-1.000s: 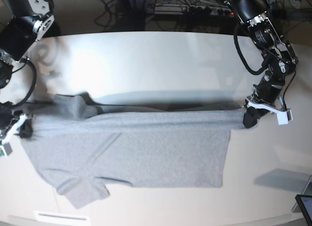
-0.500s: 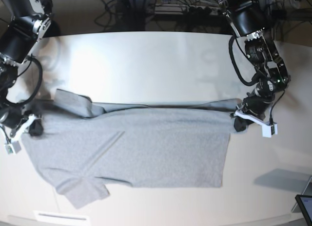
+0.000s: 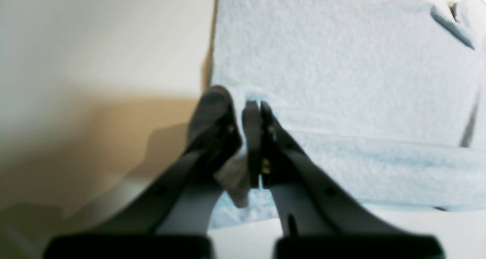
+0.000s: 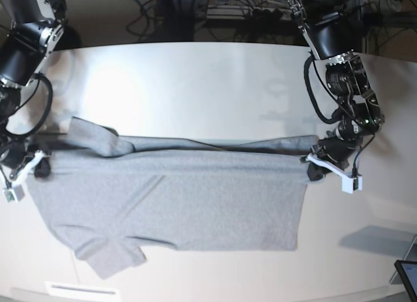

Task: Fold the T-shirt properly
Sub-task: 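Lower the held shoulder edges back onto the table with both grippers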

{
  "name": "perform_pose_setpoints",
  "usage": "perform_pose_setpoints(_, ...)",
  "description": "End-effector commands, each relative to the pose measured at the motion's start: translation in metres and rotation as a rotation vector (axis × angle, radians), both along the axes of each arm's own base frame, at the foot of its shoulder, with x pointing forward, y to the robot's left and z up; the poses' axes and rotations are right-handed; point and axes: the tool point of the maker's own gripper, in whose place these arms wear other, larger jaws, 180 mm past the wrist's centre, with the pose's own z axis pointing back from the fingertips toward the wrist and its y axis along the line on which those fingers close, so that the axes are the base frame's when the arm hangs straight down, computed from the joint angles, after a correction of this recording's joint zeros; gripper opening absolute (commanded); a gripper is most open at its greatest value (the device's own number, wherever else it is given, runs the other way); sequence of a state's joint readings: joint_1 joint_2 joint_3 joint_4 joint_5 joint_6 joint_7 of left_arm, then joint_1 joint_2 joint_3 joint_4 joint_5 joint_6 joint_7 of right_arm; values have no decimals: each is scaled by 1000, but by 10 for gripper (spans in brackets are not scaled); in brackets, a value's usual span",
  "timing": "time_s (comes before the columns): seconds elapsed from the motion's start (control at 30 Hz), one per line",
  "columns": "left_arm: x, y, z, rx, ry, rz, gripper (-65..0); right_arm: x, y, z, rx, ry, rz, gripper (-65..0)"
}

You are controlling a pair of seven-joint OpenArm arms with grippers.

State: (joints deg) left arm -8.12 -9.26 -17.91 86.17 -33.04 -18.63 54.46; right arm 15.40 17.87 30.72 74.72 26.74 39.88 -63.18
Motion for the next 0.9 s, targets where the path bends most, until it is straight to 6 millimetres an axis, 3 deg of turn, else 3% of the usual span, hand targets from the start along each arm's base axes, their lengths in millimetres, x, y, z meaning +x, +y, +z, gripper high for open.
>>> perform_pose_setpoints(0.0,15,6,24,16,-76,4,-650,16,-9,24,-15,-86,-10,-633)
perform_pose_setpoints(0.1,17,8,23,14,-70,6,-623,17,-10,28,-19,-101,-11,-514)
perform_pose_setpoints(0.17,17,10,20,21,-61,0,-524,18,-10,29,-23,-103,-11,-389)
perform_pose_setpoints(0.3,20,1,25,60,-72,-77,-262,20,-12,33,-22,-127,-17,-120)
perform_pose_setpoints(0.37,21,0,29,70,-86,-94,-129,22,-13,42,-39,-159,-16,-75)
perform_pose_setpoints(0.47,25,2,42,81,-151,-86,0,18,-13,57,-87,-200,-3,-96)
perform_pose_setpoints(0.67,-8,-15,65,175,-228,-138,-17,-5,-1,91,-229,-285,56,-144)
perform_pose_setpoints(0.73,-20,-15,66,230,-245,-137,-114,-16,2,86,-246,-274,68,-171)
perform_pose_setpoints(0.87,-39,1,43,403,-230,-106,-435,-34,-1,67,-276,-209,76,-193)
